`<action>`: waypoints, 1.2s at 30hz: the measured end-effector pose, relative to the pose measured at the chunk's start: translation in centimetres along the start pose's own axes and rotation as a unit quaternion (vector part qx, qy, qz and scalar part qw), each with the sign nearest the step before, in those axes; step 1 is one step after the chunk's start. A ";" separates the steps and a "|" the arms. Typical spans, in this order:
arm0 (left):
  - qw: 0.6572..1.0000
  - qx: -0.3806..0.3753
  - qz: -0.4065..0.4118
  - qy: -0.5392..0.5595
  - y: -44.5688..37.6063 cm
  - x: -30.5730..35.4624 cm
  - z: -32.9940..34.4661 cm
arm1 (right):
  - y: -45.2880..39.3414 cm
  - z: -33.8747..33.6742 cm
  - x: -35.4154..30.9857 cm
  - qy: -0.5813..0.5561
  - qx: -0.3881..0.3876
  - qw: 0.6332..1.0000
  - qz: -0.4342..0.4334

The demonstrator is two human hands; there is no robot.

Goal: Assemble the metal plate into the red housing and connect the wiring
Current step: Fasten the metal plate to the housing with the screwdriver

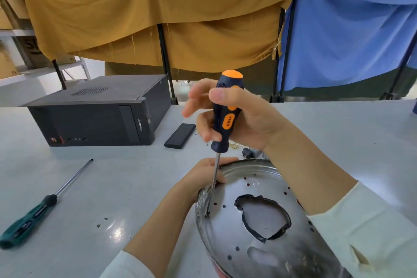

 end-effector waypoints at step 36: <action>0.994 0.106 -0.001 -0.008 2.0 0.2 -0.4 | 1.6 -1.1 -0.7 0.111 0.372 0.906 -0.167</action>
Point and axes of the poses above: each hand's wrist, its own y-axis away from the middle knuckle, its own z-axis out of the palm, x = y × z, the point moved 7 cm from there along -y, towards the middle knuckle, and after that the axes turned 12 degrees about x, right-handed, at the moved point
